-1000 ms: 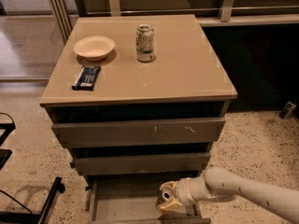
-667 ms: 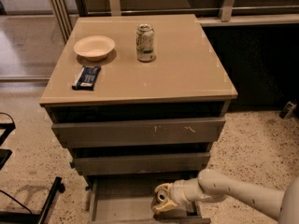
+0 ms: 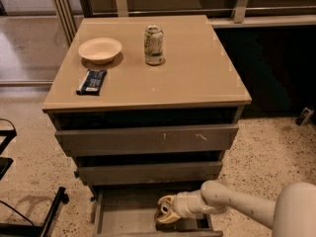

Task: Place orange can into bottom drawer

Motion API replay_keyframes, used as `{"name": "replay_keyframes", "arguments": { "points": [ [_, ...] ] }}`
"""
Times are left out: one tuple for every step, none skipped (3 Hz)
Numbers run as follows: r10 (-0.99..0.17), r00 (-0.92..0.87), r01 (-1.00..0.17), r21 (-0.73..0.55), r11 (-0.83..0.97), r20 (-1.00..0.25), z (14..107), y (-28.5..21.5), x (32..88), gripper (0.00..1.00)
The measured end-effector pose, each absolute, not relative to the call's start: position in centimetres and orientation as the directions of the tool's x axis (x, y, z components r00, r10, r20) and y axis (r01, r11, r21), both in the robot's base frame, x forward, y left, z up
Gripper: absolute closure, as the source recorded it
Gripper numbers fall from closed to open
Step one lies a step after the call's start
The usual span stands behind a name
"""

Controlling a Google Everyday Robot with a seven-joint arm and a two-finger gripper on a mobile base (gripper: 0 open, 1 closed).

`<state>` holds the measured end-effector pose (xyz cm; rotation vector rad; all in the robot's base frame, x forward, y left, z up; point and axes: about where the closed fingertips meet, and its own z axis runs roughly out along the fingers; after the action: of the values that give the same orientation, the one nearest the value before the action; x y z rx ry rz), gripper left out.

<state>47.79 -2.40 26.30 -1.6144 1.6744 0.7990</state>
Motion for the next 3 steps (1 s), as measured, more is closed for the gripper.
{"name": "replay_keyframes", "arguments": {
  "points": [
    [-0.624,0.025,-0.998,-0.060,0.035,-0.781,23.9,-2.0,48.6,1.00],
    [-0.624,0.025,-0.998,-0.060,0.035,-0.781,23.9,-2.0,48.6,1.00],
    [-0.642,0.033,-0.995,-0.083,0.048,-0.766,22.7,-2.8,49.3,1.00]
  ]
}}
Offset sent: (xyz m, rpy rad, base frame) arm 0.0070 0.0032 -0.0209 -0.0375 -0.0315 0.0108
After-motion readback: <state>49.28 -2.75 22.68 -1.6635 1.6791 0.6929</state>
